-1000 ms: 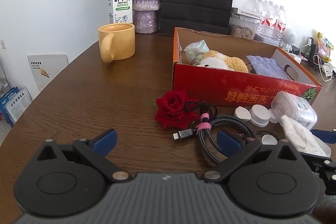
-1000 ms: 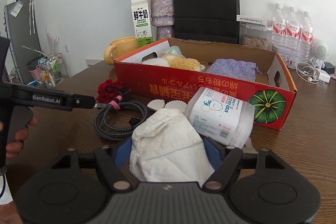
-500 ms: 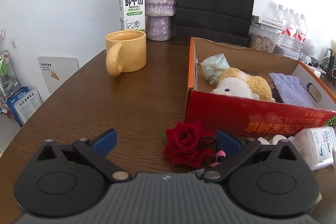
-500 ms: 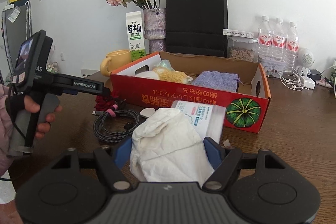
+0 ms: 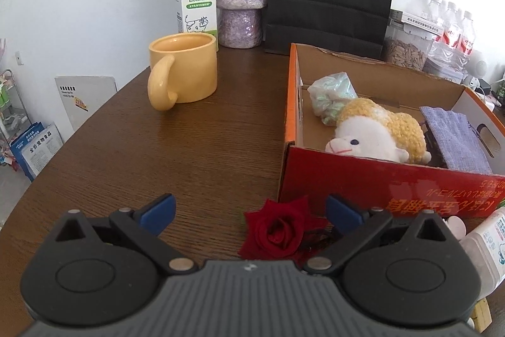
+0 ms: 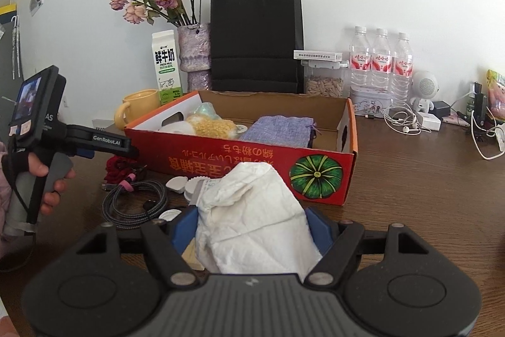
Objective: Organize objects
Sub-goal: 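Move the left gripper toward the red rose while the right holds the tissue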
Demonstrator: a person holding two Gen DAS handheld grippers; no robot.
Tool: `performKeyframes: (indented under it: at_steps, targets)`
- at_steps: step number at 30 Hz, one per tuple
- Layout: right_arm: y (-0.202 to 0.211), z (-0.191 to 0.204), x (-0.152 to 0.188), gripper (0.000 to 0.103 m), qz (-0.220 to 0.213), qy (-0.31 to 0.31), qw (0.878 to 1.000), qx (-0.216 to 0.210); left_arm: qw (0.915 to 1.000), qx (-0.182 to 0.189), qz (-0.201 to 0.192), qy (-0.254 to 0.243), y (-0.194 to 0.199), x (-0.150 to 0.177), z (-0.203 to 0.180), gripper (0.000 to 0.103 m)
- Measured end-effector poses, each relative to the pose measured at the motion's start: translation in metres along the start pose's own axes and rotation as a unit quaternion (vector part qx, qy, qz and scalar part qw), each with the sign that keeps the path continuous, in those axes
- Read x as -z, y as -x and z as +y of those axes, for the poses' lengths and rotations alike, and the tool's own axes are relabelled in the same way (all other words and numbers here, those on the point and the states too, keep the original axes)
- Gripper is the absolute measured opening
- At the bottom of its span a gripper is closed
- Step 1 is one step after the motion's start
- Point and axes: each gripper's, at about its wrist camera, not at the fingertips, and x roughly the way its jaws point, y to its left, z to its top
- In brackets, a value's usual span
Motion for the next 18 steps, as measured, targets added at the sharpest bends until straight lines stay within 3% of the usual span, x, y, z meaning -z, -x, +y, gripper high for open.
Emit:
performKeyframes:
  at_steps: [13,15,18]
  targets:
    - [-0.004,-0.008,0.002,0.073,0.003,-0.01,1.0,0.006,0.9993,0.008,0.035,0.004,-0.006,0.013,0.005,0.101]
    - [-0.005,-0.008,0.002,0.073,0.004,-0.011,1.0,0.005,0.9992,0.013,0.039,0.005,-0.005,0.015,0.006,0.096]
    - [-0.005,-0.008,0.002,0.073,0.004,-0.011,1.0,0.005,0.9993,0.019,0.032,0.003,0.001,0.016,0.006,0.077]
